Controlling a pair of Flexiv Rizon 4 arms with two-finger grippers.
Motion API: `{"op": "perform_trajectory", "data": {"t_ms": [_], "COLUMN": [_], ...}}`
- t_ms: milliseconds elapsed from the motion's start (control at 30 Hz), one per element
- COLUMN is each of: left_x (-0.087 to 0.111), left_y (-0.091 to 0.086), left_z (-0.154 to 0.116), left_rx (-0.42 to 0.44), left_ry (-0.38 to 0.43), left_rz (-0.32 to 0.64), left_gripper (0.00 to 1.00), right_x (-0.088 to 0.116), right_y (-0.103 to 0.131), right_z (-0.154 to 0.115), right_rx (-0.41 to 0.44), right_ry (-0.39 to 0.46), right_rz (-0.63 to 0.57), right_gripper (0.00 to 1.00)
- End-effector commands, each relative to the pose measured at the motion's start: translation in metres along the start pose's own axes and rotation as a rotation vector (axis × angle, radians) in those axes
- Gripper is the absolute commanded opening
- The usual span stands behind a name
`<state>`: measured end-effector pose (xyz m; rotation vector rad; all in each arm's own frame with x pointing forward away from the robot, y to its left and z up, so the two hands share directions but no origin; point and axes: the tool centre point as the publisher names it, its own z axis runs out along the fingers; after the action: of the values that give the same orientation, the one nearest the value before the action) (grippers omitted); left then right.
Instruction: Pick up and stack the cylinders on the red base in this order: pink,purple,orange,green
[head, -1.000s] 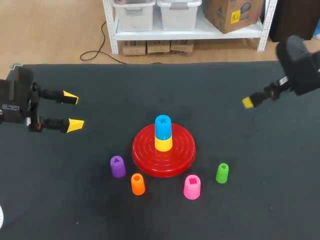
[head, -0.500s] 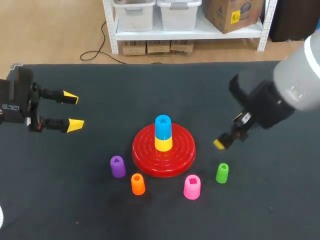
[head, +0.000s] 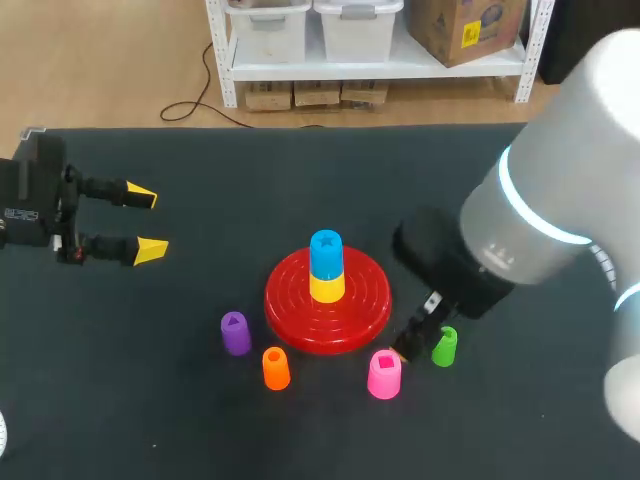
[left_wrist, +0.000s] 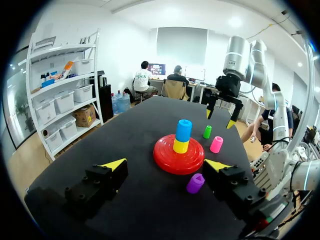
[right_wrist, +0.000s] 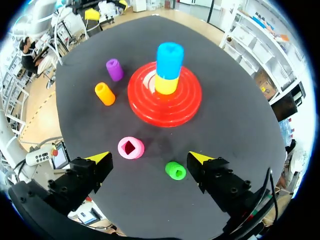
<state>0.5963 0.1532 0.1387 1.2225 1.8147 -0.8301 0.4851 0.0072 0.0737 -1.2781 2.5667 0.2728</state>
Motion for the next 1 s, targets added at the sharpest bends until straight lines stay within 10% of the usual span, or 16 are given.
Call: {"op": "perform_trajectory", "data": {"t_ms": [33, 800, 1000], "left_x": [0.002, 0.002, 0.002], "left_y": [0.0, 0.0, 0.0], "left_z": [0.0, 0.0, 0.0], "left_rx": [-0.002, -0.002, -0.002], "left_ry": [-0.007, -0.007, -0.007], "left_rz": [0.003, 0.003, 0.003], "left_gripper": [1.0, 1.0, 1.0], "right_x": [0.0, -0.002, -0.004], "right_y": [0.008, 0.025, 0.026], "right_z": [0.019, 0.049, 0.05], "right_rx": [0.025, 0.033, 0.044], "right_ry": [0.024, 0.098, 0.115], "right_rz": [-0.004, -0.039, -0.055], "right_gripper": [1.0, 1.0, 0.77]}}
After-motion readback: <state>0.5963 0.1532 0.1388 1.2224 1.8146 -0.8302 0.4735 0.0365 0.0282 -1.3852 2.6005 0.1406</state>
